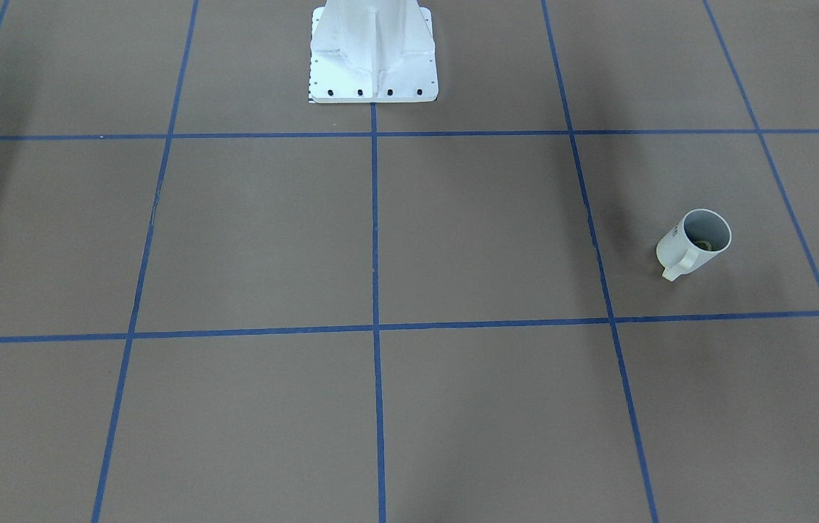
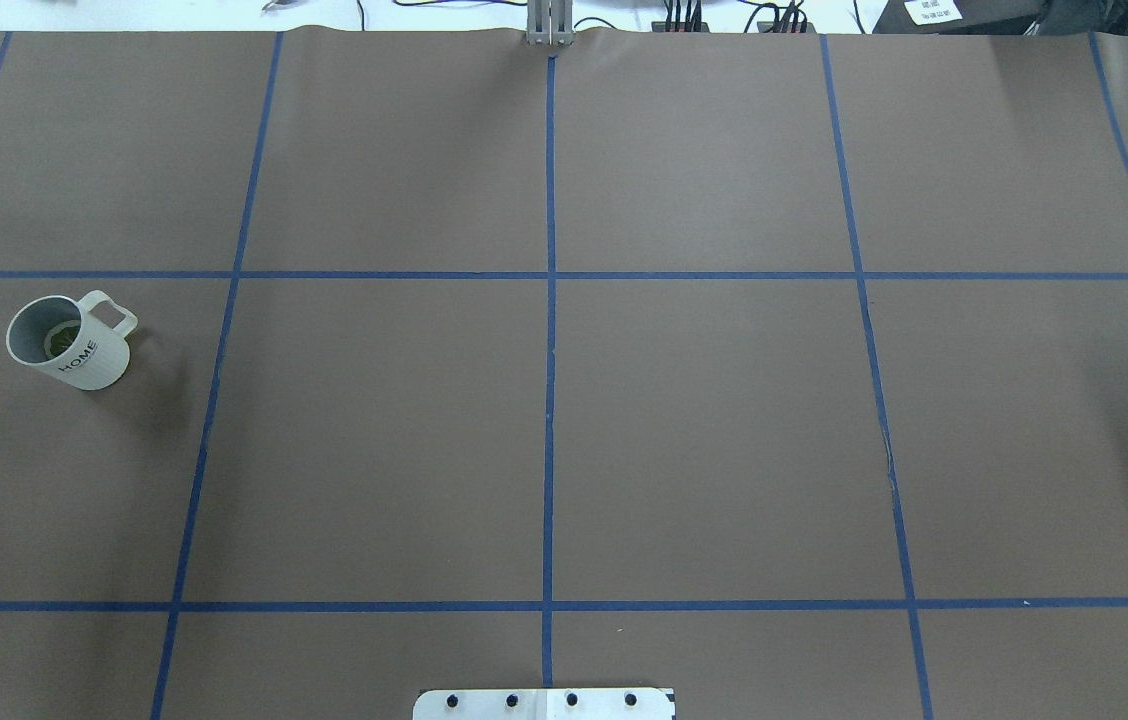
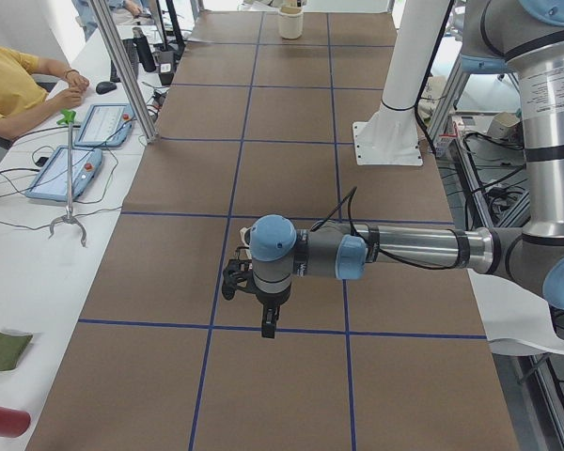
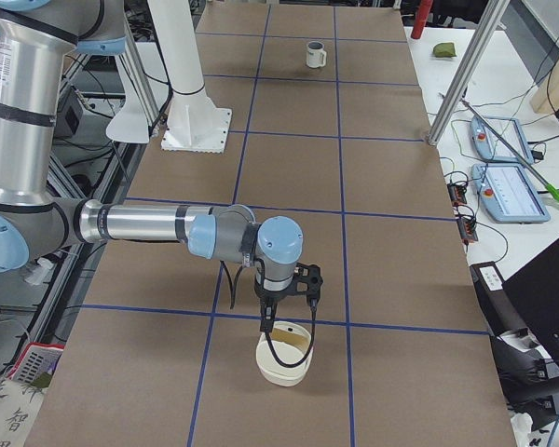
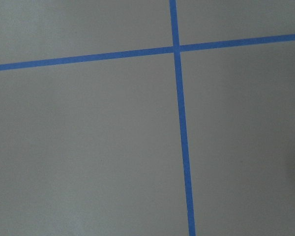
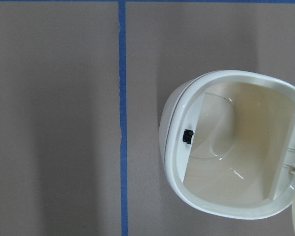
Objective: Left arm hands cup to right arm to dump lemon
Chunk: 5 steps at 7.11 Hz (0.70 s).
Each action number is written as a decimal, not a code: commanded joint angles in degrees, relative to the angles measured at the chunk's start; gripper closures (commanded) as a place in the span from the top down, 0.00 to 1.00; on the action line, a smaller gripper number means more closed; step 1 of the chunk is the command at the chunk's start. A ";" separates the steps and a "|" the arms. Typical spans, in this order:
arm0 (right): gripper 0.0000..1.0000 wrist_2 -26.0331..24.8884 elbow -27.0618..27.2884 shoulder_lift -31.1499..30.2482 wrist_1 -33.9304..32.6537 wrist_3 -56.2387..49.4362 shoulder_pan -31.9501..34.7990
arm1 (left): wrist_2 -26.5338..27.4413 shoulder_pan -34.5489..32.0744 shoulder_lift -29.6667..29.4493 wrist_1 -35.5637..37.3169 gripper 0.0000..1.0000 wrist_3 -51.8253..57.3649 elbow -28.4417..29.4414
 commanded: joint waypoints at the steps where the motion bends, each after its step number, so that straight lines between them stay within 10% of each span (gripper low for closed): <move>1: 1.00 -0.15 0.19 0.12 0.05 -0.17 0.04 | -0.08 0.12 -0.05 -0.09 1.00 0.09 -0.03; 5: 1.00 -0.15 3.27 2.23 0.05 -0.26 0.04 | -0.26 0.21 -1.10 -0.88 1.00 -0.79 -1.87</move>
